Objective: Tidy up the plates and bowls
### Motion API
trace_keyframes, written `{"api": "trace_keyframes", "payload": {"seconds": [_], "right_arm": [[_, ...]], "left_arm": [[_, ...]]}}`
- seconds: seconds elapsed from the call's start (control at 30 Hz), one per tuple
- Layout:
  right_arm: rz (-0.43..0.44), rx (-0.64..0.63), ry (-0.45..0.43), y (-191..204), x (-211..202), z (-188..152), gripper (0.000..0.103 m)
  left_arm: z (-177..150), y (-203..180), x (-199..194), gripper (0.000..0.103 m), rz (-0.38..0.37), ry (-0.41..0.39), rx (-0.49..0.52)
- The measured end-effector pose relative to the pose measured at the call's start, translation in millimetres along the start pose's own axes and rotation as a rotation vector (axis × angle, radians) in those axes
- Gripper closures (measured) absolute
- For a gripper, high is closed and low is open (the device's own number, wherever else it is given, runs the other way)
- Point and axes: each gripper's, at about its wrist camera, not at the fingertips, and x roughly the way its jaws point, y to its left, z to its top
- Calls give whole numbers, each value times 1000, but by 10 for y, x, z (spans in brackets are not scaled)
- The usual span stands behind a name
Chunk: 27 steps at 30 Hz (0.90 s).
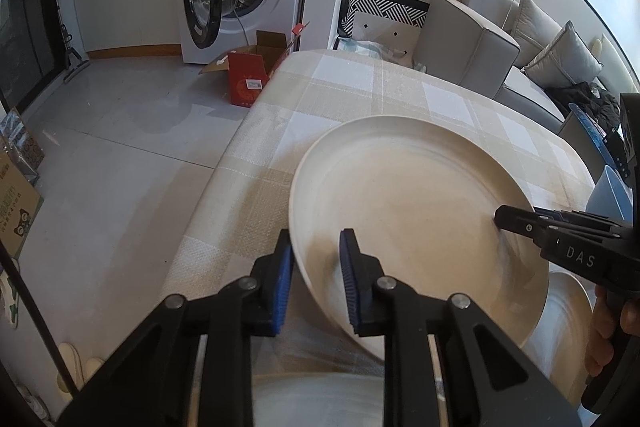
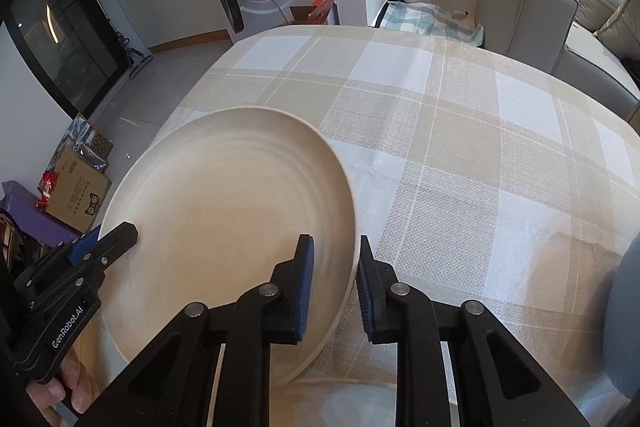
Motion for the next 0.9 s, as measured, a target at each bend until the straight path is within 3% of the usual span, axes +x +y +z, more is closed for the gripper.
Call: {"api": "trace_keyframes", "payload": {"seconds": [0.33,0.9], "right_arm": [[-21,-3,-76,5,-484,-139,83],[-67,-1,-147,20,-1237,-843,83]], "left_arm": [[-41,-126,-405,82,-28,-77,22],[-310,-382,-943,82,-69,-128,86]]}}
